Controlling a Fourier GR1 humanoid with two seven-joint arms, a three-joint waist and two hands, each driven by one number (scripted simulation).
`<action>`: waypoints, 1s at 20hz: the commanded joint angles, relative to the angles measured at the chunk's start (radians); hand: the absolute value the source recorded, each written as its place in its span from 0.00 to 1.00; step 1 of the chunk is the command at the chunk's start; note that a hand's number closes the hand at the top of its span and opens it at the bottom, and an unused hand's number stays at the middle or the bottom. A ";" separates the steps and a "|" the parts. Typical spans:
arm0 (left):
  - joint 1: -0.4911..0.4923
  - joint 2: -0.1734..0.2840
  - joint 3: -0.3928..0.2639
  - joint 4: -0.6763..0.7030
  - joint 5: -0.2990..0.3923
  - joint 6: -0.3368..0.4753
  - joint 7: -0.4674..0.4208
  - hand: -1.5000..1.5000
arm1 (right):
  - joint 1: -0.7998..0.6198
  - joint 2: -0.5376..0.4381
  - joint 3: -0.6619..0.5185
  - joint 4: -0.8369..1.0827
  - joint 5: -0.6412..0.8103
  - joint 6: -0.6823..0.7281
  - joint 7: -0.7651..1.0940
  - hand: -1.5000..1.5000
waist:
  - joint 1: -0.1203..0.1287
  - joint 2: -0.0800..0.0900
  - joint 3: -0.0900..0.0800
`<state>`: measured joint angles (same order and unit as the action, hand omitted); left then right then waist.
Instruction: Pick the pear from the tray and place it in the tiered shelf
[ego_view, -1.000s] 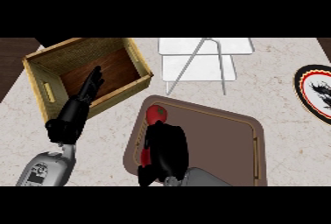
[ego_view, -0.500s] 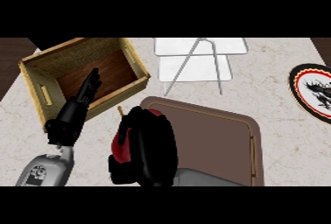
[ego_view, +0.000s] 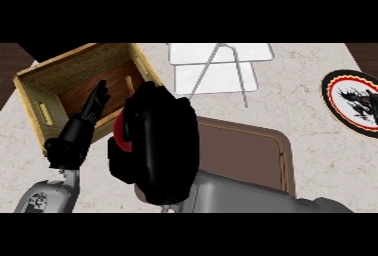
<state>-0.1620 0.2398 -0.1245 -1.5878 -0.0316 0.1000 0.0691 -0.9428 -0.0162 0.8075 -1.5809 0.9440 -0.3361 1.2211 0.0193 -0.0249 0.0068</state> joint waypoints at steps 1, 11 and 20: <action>0.022 -0.039 -0.025 0.080 0.022 -0.021 0.008 0.50 | -0.113 0.015 -0.060 0.011 0.071 0.018 0.265 1.00 | -0.017 0.013 -0.011; 0.020 -0.059 -0.030 0.087 -0.018 0.002 -0.007 0.50 | -0.306 0.015 -0.231 0.119 0.119 0.134 0.266 1.00 | -0.021 0.019 -0.010; 0.005 -0.036 0.007 0.051 0.018 -0.040 0.020 0.50 | -0.466 0.015 -0.415 0.274 0.194 0.200 0.204 1.00 | -0.021 0.022 -0.009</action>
<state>-0.1427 0.2241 -0.1072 -1.6125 -0.0397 0.0867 0.0568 -1.3244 -0.0133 0.4693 -1.3565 1.1116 -0.1981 1.2298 0.0098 -0.0145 0.0082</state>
